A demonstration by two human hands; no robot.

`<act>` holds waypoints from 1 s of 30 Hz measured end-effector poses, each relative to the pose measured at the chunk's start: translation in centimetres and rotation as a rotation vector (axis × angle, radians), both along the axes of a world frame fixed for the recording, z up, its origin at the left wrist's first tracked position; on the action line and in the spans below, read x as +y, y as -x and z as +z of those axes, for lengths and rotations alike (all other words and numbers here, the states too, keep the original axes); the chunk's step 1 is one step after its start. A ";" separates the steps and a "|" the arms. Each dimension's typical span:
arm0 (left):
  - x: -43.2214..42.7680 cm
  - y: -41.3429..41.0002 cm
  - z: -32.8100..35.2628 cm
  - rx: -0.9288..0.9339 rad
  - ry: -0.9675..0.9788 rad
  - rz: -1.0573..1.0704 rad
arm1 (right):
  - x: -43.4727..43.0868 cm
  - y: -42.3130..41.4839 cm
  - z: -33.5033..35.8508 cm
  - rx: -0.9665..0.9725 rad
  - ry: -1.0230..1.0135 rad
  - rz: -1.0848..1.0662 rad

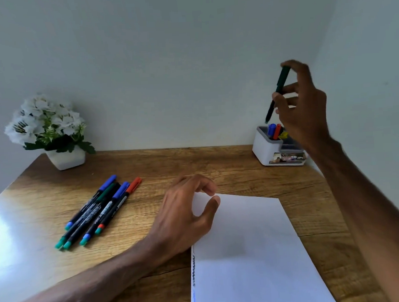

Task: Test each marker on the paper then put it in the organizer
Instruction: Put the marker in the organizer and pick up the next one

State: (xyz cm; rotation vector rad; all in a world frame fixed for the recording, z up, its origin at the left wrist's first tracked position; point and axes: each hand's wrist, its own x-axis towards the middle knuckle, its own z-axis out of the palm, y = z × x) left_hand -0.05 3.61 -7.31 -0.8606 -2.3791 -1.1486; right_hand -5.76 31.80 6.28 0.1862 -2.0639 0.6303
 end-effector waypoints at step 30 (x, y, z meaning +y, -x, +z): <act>0.1 0.0 -0.3 -0.015 0.007 -0.005 | 3.6 2.0 -3.3 -0.289 -0.233 -0.090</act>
